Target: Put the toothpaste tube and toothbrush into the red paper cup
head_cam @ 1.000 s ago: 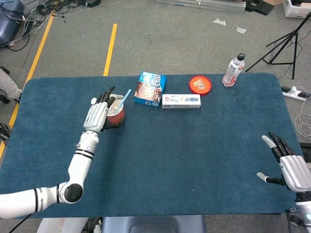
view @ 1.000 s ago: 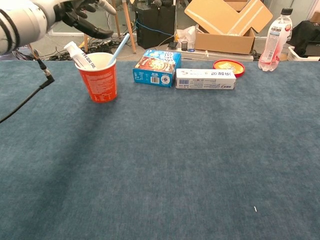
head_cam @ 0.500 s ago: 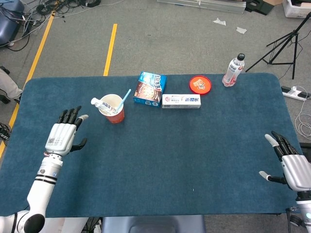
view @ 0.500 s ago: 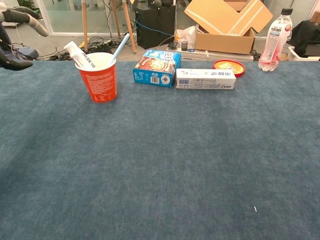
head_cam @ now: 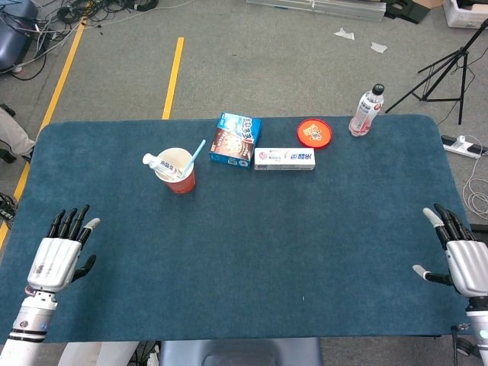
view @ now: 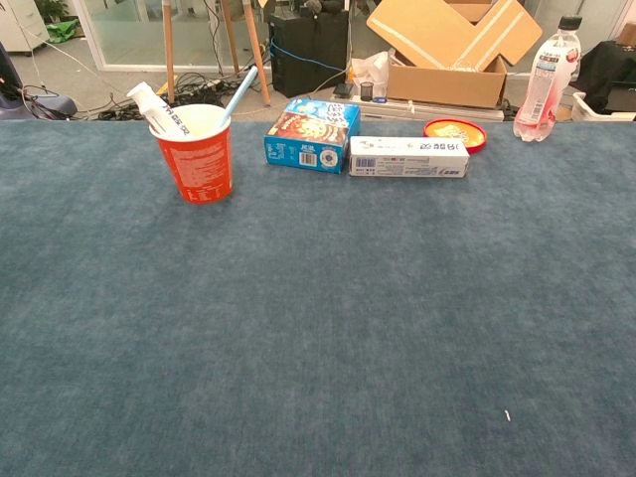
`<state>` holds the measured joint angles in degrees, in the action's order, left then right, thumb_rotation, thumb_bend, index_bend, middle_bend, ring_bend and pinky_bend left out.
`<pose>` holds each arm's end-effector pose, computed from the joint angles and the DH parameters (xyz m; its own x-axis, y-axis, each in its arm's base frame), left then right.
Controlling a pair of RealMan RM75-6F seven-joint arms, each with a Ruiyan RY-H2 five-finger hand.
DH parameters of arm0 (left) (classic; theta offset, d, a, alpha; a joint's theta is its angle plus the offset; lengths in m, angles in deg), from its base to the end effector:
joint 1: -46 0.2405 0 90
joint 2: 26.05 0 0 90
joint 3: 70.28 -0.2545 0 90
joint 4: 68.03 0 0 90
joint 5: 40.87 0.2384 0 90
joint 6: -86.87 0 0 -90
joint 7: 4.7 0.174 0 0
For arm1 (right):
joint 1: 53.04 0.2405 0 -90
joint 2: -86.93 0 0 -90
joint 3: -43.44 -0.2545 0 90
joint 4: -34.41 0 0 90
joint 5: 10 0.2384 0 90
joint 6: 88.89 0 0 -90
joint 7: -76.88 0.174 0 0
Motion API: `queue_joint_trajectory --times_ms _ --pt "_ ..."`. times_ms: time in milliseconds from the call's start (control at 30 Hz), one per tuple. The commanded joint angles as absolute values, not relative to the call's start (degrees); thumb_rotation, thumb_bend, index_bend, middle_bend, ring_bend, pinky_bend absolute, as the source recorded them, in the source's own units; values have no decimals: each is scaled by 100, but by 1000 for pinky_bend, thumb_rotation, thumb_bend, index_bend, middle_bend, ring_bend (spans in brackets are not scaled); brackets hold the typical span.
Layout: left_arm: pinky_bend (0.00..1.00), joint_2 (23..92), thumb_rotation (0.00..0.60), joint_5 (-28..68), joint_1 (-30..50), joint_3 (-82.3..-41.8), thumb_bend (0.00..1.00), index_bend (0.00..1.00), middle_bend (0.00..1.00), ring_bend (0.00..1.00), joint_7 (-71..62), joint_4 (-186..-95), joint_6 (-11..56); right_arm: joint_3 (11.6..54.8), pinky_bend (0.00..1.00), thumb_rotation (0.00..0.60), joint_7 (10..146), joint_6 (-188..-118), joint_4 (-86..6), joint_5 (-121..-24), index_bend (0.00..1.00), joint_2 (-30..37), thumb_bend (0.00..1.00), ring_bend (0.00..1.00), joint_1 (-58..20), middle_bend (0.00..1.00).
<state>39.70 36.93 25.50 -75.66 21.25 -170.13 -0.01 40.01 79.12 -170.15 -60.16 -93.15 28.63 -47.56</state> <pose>-0.2545 0.2506 0.0969 0.6331 0.0091 0.7740 0.7678 -0.1341 -0.6265 -0.3305 -0.2189 0.1570 0.4099 -0.0483 0.9109 -0.9109 0.0310 0.4115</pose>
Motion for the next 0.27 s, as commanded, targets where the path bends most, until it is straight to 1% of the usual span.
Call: queue_joint_trajectory --times_ms 33,267 --pt "0 4015 600 3813 2682 -7570 310 168 0 0 1955 -16912 -73 3983 235 600 7785 -16941 -6071 -9218 0 2859 0 0 -4742 0" --pt "0 4152 600 3786 2953 -7466 310 170 0 0 1609 -16620 -56 3971 235 600 7855 -16920 -6119 -9180 0 2915 0 0 -4755 0"
